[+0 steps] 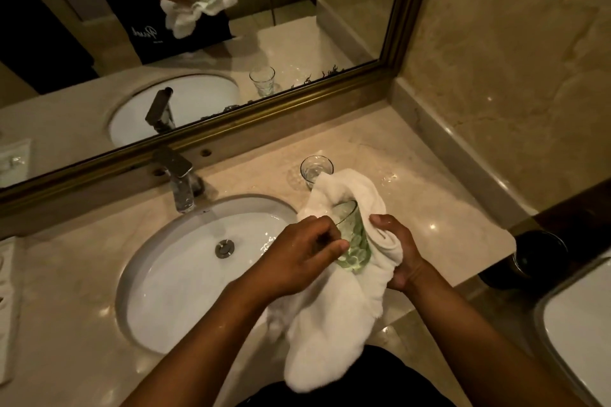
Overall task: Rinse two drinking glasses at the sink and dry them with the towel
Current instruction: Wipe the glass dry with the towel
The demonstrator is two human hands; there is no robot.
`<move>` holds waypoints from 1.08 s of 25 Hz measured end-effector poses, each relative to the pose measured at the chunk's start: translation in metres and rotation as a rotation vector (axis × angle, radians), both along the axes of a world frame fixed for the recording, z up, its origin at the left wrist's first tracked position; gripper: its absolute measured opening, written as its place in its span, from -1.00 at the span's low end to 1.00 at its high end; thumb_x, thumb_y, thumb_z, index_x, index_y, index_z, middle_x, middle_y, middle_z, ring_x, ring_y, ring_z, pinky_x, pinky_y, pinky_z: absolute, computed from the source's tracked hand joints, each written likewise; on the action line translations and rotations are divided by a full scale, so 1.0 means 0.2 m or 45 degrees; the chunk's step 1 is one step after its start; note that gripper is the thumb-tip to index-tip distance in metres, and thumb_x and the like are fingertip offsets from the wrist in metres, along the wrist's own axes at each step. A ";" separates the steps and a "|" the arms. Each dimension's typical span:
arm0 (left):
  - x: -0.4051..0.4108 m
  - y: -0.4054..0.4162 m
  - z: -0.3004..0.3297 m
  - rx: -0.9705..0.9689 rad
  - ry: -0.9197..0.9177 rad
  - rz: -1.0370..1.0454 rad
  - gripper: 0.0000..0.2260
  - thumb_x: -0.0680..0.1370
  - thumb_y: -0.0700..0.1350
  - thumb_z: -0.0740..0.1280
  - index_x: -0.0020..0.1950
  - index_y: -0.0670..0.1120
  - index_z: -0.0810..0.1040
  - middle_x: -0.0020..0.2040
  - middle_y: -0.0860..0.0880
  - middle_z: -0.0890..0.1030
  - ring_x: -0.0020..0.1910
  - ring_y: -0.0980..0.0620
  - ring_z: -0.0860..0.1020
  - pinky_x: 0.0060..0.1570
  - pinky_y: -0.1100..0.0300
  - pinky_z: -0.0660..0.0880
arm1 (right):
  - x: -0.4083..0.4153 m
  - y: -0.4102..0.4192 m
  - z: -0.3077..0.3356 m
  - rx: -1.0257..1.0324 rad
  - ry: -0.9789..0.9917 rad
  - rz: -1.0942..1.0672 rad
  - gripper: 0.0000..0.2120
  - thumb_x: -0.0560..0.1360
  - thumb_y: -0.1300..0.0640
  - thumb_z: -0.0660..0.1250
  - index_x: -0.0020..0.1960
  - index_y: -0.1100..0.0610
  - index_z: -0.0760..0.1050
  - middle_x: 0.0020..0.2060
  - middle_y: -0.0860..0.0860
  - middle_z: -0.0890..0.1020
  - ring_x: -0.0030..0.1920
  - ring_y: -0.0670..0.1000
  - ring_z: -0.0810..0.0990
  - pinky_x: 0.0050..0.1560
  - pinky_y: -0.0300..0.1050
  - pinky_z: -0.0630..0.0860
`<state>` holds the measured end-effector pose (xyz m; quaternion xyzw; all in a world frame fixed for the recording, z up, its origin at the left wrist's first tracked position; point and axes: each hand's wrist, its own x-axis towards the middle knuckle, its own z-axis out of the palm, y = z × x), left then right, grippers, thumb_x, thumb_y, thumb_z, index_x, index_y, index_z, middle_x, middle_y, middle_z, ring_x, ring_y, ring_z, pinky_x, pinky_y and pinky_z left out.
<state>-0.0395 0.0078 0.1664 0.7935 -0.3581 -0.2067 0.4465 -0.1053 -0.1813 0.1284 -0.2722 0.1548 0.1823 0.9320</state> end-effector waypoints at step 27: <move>0.11 0.16 0.17 0.362 0.104 0.040 -0.82 0.43 -0.15 0.55 0.01 0.01 0.72 -0.09 0.07 0.74 -0.12 0.19 0.67 -0.01 0.21 0.62 | 0.21 0.19 0.07 -0.473 -0.069 0.069 -0.51 0.19 0.11 0.56 0.07 0.27 0.61 -0.19 0.17 0.73 -0.20 0.09 0.70 -0.12 -0.07 0.63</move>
